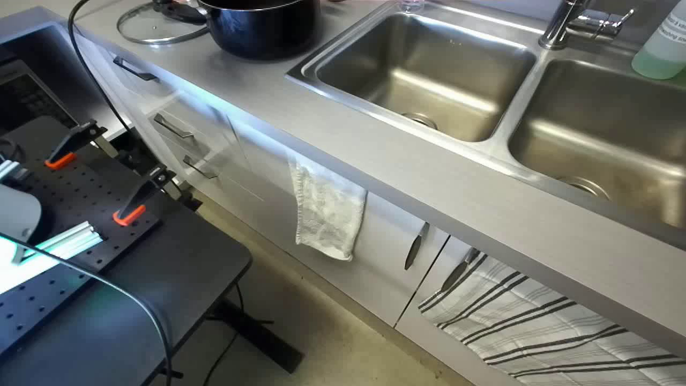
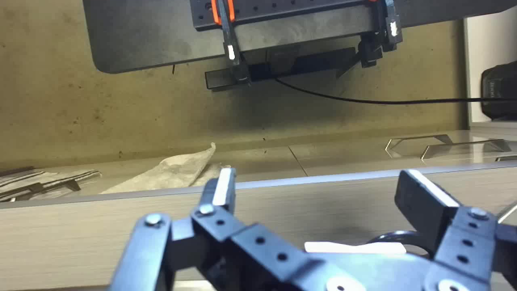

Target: Put the glass lid on the black pot

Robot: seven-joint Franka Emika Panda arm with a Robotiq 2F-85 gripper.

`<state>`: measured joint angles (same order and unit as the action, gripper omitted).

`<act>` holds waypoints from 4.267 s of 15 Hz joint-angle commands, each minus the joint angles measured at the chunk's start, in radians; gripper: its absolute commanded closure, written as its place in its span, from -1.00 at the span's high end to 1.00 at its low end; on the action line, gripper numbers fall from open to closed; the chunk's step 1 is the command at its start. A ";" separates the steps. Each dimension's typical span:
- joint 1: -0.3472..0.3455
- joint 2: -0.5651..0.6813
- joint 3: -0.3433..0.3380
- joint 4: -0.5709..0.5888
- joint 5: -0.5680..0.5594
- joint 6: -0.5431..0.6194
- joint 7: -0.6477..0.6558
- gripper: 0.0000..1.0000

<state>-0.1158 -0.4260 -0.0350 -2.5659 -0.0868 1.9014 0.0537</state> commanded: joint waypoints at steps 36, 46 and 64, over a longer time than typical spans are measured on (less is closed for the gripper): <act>0.346 0.631 0.258 0.354 -0.510 0.398 -0.179 1.00; 0.365 0.826 0.269 0.548 -0.417 0.469 -0.346 1.00; 0.342 0.906 0.288 0.651 -0.223 0.439 -0.542 -0.27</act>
<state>0.2390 0.4752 0.2364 -1.9380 -0.3429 2.3668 -0.4493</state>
